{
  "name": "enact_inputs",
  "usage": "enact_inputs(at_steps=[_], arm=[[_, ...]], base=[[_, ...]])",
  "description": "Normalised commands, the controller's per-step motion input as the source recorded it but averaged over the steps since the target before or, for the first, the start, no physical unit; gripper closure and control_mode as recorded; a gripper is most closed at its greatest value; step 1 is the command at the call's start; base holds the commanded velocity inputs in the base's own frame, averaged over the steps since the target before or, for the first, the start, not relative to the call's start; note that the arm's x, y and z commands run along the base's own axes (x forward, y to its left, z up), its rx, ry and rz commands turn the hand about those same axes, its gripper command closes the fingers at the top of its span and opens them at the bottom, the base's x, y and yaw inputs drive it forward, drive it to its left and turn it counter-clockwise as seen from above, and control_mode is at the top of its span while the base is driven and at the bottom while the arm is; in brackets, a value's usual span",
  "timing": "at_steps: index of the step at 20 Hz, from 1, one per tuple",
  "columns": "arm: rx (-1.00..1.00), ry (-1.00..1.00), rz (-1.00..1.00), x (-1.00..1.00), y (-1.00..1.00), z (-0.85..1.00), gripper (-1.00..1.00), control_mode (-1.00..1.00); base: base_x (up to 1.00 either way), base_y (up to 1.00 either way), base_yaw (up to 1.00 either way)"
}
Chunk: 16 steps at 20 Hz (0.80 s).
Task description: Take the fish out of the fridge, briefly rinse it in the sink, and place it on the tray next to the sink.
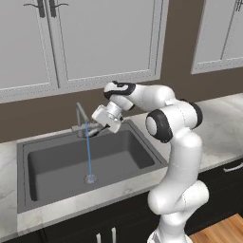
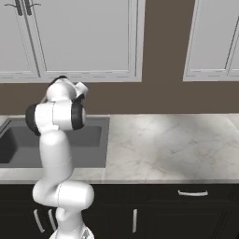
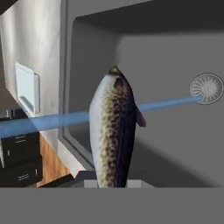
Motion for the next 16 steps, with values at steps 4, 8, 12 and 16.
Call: enact_inputs(at_steps=[4,8,12,16], arm=[[0.06,0.00,0.00,0.35,0.34,-0.06,1.00,-1.00],[0.03,0.05,0.00,0.36,0.24,-0.05,1.00,-1.00],[0.00,0.10,0.00,-0.19,0.08,-0.03,1.00,-1.00],[0.01,0.11,0.00,-0.81,0.00,-0.07,1.00,-1.00]], base=[[0.00,0.00,0.00],[0.00,0.00,0.00],[0.00,0.00,0.00],[0.00,0.00,0.00]])
